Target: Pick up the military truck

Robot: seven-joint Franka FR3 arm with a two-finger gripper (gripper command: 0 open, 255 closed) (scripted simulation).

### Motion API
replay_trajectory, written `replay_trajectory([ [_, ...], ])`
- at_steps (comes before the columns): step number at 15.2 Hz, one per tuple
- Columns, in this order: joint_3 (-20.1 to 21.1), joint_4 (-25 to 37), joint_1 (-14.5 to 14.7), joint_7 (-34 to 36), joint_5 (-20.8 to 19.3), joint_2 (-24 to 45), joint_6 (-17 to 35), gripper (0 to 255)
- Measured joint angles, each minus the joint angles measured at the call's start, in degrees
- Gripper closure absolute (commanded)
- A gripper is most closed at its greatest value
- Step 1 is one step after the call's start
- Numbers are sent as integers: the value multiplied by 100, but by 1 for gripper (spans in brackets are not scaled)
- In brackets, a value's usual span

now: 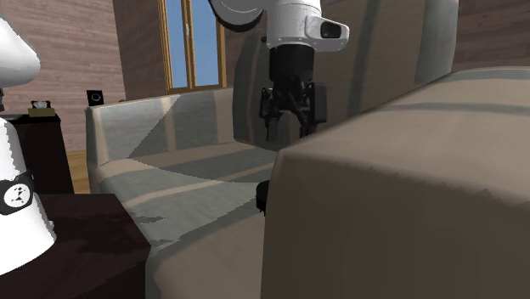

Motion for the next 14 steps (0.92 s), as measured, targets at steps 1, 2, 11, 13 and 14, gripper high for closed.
replay_trajectory([
  [1,20,175,20,-81,16,211,64,0],
  [2,51,314,47,-142,32,401,143,0],
  [11,245,1190,184,-576,54,1808,852,0],
  [13,241,1206,188,-574,41,1932,962,0],
  [14,237,1227,190,-572,33,2012,1021,0],
])
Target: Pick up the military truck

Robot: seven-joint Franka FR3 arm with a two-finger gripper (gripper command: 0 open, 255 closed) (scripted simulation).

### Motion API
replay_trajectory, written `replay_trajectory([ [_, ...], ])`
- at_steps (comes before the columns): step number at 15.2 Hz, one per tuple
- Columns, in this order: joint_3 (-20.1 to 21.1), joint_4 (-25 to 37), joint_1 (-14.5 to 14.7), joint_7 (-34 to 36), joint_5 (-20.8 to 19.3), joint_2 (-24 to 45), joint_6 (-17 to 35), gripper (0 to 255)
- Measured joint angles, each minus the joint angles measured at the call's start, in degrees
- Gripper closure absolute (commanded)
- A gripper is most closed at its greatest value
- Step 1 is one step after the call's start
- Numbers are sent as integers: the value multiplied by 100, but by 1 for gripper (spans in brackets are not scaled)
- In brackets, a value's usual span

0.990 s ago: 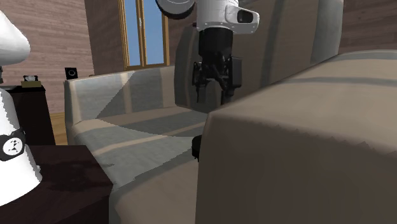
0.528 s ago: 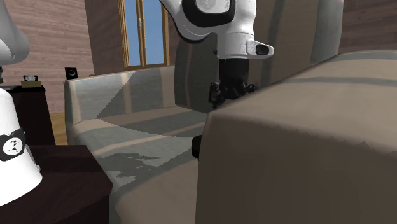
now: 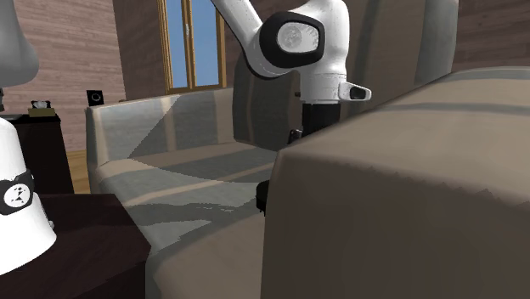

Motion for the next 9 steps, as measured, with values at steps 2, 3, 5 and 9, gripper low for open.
replay_trajectory([
  [2,-4,-16,13,21,-14,97,112,0],
  [3,-6,-12,13,21,-17,125,137,255],
  [5,-8,-7,13,22,-21,143,161,255],
  [9,-6,-4,13,18,-22,147,162,255],
])
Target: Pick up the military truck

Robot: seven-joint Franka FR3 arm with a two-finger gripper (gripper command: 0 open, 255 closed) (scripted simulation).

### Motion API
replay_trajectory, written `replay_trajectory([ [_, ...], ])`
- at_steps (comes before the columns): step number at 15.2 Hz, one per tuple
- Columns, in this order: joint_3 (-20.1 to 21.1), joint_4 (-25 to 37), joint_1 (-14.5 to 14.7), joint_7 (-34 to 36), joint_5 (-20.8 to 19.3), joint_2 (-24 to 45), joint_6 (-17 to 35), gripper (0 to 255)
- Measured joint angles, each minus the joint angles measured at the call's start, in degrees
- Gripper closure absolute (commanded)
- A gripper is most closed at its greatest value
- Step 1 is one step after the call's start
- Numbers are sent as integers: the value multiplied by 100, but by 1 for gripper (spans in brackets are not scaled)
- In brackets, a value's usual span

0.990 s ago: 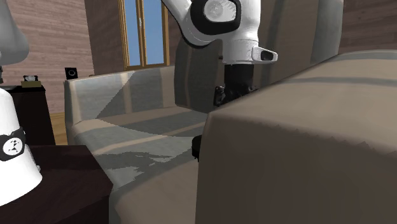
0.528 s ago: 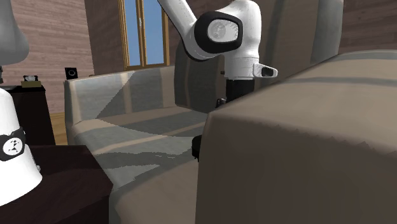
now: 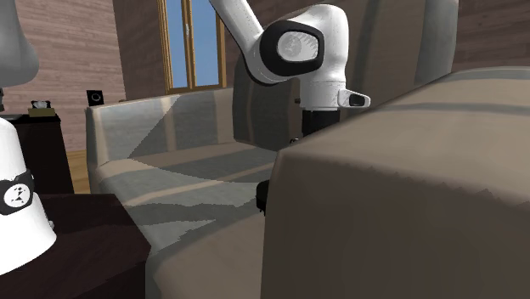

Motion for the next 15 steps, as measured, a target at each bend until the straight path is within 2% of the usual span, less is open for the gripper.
replay_trajectory([
  [6,3,-8,-6,-6,10,-64,-67,255],
  [15,36,97,-18,-39,70,-528,-637,255],
])
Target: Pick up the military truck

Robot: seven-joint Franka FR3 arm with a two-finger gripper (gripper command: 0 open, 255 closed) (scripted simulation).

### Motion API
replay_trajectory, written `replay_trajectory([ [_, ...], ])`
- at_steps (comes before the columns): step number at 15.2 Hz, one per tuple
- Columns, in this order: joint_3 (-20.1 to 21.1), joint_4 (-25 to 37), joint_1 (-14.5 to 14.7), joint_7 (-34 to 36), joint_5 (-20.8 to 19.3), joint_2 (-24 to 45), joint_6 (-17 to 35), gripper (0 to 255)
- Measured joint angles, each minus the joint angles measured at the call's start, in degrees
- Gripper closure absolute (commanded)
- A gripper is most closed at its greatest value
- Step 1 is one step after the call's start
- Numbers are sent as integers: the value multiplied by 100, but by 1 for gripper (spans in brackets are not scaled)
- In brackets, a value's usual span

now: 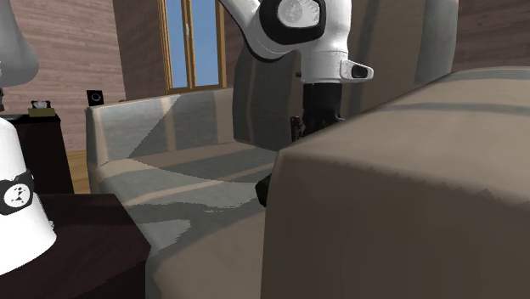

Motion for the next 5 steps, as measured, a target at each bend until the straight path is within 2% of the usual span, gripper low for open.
replay_trajectory([
  [5,6,51,-18,-37,32,-238,-288,255],
])
